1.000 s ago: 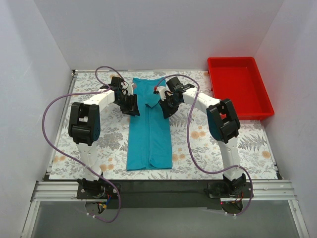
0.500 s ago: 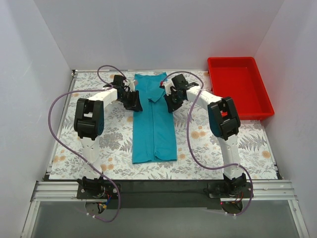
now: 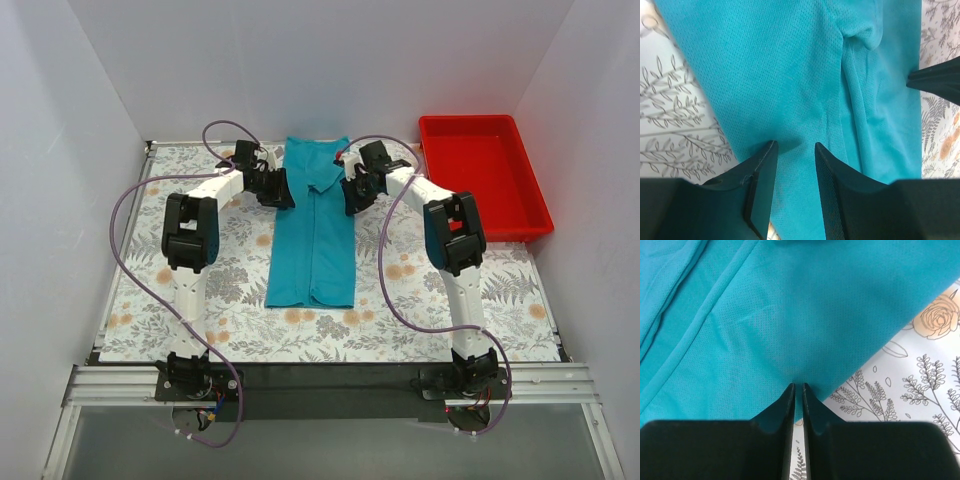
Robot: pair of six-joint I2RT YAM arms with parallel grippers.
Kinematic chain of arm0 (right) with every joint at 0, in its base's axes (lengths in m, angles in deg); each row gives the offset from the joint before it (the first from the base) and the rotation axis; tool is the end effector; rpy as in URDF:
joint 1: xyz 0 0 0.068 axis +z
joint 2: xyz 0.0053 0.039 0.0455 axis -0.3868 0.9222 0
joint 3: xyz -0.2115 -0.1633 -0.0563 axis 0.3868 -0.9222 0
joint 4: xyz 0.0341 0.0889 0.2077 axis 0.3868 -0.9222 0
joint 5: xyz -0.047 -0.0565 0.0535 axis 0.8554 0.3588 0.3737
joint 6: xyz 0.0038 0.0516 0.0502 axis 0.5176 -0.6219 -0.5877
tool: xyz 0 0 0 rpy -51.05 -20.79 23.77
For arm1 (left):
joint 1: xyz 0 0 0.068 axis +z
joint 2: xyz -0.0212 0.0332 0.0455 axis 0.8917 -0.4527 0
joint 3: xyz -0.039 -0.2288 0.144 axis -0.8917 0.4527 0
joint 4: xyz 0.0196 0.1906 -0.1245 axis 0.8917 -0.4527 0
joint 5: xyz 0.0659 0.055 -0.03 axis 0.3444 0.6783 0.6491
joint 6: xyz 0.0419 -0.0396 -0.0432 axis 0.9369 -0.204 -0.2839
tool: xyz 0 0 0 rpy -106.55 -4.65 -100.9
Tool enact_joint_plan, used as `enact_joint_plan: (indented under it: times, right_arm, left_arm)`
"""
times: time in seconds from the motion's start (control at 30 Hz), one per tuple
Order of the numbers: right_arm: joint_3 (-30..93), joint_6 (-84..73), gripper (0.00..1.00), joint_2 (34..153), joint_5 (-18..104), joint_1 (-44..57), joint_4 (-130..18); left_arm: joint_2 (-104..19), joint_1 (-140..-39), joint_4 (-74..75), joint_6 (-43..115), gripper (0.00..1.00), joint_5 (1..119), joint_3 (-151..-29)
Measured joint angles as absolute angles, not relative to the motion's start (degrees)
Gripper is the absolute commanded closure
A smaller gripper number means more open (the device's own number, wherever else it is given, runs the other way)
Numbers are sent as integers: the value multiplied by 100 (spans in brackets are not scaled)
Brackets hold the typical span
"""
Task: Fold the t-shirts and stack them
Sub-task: Fold the tshirt
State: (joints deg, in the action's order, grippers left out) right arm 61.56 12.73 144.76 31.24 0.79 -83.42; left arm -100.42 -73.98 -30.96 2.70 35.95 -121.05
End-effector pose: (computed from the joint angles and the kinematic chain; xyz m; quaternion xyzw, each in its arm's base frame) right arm 0.4391 0.2130 0.1614 -0.3296 0.8809 0.1920 0.2801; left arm 0.4610 -0.1209 0.1443 -0.2014 0.9086 -0.3530 0.0962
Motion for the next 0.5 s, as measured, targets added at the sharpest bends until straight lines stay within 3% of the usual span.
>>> enact_joint_plan:
  times: [0.37,0.5]
  right_arm:
    - [6487,1518,77,14552,3498,16,-8515]
    - [6565,1715,68,14345,3599,-65,-8655]
  left_arm:
    - [-10073,-7396,-3127,180,59,3470,-12256]
    - [-9753,-7398,-3304,292,32,3464,-12188]
